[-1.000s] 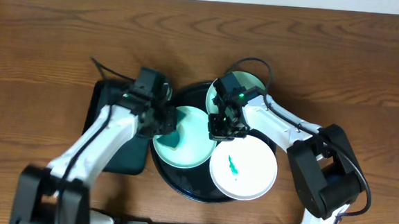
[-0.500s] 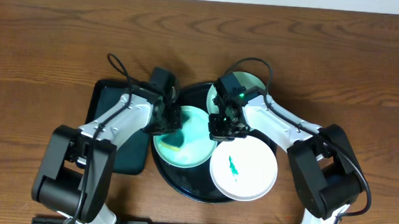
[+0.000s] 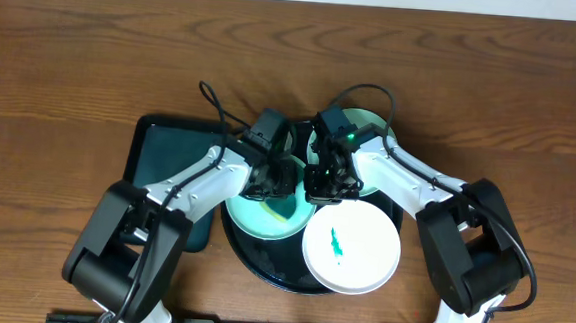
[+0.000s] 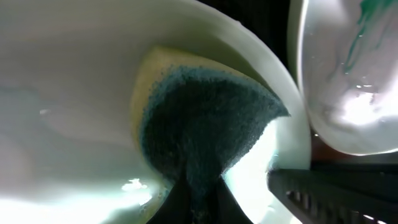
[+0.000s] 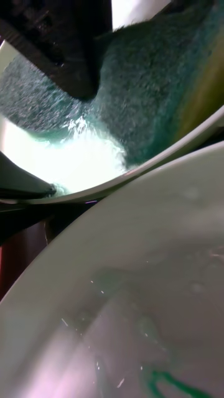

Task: Clean dirty plates on tray and stack at the side
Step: 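Scrub the left plate's surface with the sponge in the left gripper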

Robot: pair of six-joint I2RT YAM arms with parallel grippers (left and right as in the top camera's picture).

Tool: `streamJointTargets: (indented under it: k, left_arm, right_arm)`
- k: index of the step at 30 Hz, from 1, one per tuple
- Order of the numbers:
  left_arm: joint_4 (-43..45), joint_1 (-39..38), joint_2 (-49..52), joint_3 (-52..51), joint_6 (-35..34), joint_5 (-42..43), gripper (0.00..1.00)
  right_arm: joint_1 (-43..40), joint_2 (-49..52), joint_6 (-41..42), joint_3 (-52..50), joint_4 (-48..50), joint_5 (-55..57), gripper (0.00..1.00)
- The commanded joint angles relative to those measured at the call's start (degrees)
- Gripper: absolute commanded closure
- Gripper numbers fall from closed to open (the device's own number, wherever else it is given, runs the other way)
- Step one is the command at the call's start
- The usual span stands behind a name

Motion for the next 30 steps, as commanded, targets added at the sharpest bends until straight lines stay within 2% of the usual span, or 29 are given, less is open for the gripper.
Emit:
streamJointTargets:
  k: [1, 8, 11, 13, 17, 20, 24, 30]
  left_arm:
    - [-0.22, -1.25, 3.56, -1.64, -2.58, 12.55, 0.93]
    - [-1.44, -0.72, 3.56, -1.64, -3.06, 21.9, 0.93]
    - [-2.16, -0.74, 3.56, -1.64, -3.65, 20.63, 0.93]
    - [-4.13, -0.74, 3.56, -1.64, -3.67, 14.05, 0.93]
    - [-10.27, -0.72, 3.56, -1.64, -6.47, -6.36, 0.93]
    - [-13.62, -0.74, 3.56, -1.64, -6.93, -17.03, 0.93]
    - [-16.63, -0.55, 3.56, -1.64, -9.07, -26.62, 0.93]
    - [-20.41, 0.68, 3.56, -1.62, -13.97, -35.95, 0.93]
  right_arm:
    - [0.9, 1.07, -1.31, 0.13, 0.72, -0.7, 0.99]
    - [0.9, 1.07, -1.31, 0.15, 0.46, -0.7, 0.99]
    - [0.9, 1.07, -1.29, 0.15, 0.33, -0.7, 0.99]
    - [0.9, 1.07, -1.29, 0.15, 0.31, -0.7, 0.99]
    - [0.9, 1.07, -1.27, 0.15, 0.28, -0.68, 0.99]
    - [0.9, 1.07, -1.14, 0.15, 0.31, -0.68, 0.99]
    - [0.9, 1.07, -0.63, 0.15, 0.31, -0.66, 0.99]
    - [0.9, 1.07, -0.66, 0.15, 0.28, -0.68, 0.99]
